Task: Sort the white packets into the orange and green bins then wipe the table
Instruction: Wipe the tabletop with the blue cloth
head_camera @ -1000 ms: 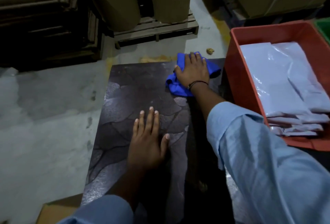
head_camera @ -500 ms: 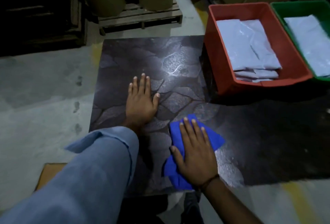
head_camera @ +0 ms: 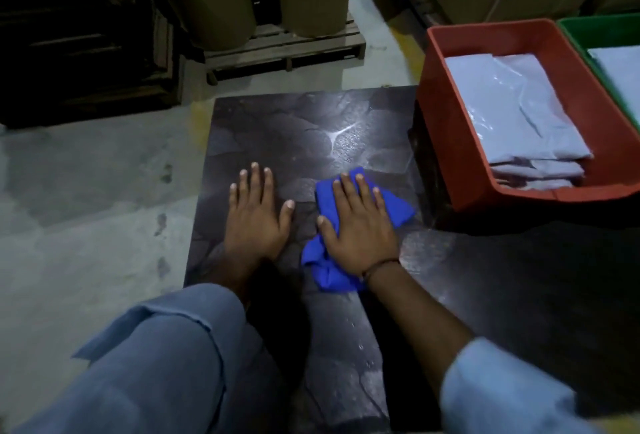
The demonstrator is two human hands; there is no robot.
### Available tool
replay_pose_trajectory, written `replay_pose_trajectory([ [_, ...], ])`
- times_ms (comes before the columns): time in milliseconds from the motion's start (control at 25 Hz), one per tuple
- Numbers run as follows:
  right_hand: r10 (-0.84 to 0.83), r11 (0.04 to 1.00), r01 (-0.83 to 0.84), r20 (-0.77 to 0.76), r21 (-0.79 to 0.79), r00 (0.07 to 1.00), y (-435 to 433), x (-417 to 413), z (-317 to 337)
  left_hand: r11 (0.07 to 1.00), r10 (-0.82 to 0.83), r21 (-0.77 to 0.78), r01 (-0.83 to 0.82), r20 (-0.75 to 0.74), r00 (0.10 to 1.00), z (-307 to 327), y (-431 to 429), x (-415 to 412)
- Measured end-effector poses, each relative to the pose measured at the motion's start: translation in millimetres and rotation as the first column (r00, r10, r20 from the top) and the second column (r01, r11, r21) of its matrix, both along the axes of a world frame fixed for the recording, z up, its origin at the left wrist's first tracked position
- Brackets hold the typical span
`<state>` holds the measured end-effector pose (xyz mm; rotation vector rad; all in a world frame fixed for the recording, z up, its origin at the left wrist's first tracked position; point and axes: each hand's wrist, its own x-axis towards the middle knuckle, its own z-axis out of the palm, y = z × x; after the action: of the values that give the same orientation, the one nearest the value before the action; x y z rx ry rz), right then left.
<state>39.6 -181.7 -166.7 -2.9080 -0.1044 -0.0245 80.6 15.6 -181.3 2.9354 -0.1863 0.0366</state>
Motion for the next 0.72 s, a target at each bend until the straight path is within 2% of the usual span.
replay_pose_trajectory([
  [240, -0.023, 1.0, 0.023, -0.102, 0.001, 0.995, 7, 213, 4, 1.0, 0.026, 0.007, -0.026, 0.042, 0.999, -4, 1, 3],
  [400, 0.029, 1.0, -0.03, -0.101, -0.007, 0.994, 22, 289, -1, 0.999, 0.038, 0.018, -0.039, 0.031, 0.999, -5, 3, 9],
  [560, 0.108, 0.994, -0.108, -0.063, -0.001, 0.992, 25, 244, -2, 0.999, 0.039, -0.022, -0.038, 0.057, 0.998, -4, 2, 5],
  [720, 0.151, 0.988, -0.151, -0.016, 0.008, 0.988, 17, 109, 2, 0.999, 0.023, -0.035, -0.022, 0.023, 0.999, 0, 0, 6],
])
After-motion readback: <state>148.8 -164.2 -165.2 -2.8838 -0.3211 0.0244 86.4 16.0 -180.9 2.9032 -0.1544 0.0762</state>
